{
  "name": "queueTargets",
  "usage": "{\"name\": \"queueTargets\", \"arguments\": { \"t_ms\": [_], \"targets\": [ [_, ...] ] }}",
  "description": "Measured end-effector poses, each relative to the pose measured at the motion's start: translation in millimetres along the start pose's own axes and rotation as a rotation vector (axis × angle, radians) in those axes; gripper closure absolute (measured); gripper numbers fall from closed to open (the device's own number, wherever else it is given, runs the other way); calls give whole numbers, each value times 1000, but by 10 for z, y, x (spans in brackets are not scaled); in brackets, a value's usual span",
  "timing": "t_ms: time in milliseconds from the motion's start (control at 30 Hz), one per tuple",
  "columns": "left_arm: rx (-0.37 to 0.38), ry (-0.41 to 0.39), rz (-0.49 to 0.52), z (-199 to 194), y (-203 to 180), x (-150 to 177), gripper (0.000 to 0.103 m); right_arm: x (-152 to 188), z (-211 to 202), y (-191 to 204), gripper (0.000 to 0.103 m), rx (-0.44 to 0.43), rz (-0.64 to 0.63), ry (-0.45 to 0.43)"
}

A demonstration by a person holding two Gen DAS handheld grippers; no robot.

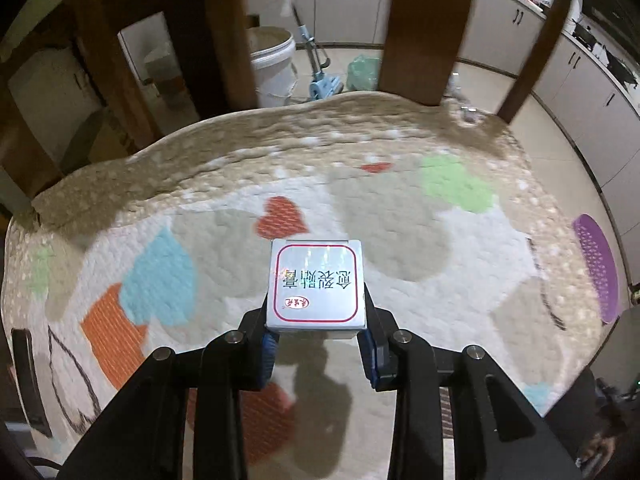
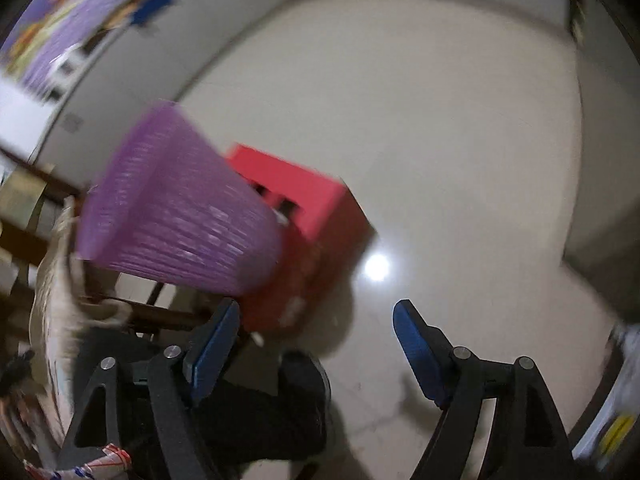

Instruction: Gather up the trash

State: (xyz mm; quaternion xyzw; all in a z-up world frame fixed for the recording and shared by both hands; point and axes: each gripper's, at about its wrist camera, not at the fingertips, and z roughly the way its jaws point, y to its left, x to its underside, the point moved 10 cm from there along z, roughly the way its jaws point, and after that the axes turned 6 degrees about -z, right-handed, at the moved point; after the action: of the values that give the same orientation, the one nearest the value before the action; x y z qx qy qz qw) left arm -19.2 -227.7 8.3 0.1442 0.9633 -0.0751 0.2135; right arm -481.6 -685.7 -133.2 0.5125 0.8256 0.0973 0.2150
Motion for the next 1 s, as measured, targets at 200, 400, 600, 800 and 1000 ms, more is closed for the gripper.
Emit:
{"name": "queueTargets", "arguments": {
  "t_ms": [200, 400, 600, 800, 1000],
  "targets": [
    [64, 9, 40, -93, -420, 219, 70, 49, 110, -114, 23, -50, 46, -1],
    [98, 15, 27, -218, -580, 245, 70, 268, 112, -182, 23, -29, 30, -16],
    [64, 2, 10, -309, -708, 161, 70, 865, 651, -499, 23, 19, 26, 125],
    [47, 24, 42, -179, -952, 198, 70, 1135, 929, -753, 23, 7, 107, 180],
    [51, 41, 41, -104, -1008, 274, 70, 980, 920, -677, 23, 30, 40, 145]
  ]
}}
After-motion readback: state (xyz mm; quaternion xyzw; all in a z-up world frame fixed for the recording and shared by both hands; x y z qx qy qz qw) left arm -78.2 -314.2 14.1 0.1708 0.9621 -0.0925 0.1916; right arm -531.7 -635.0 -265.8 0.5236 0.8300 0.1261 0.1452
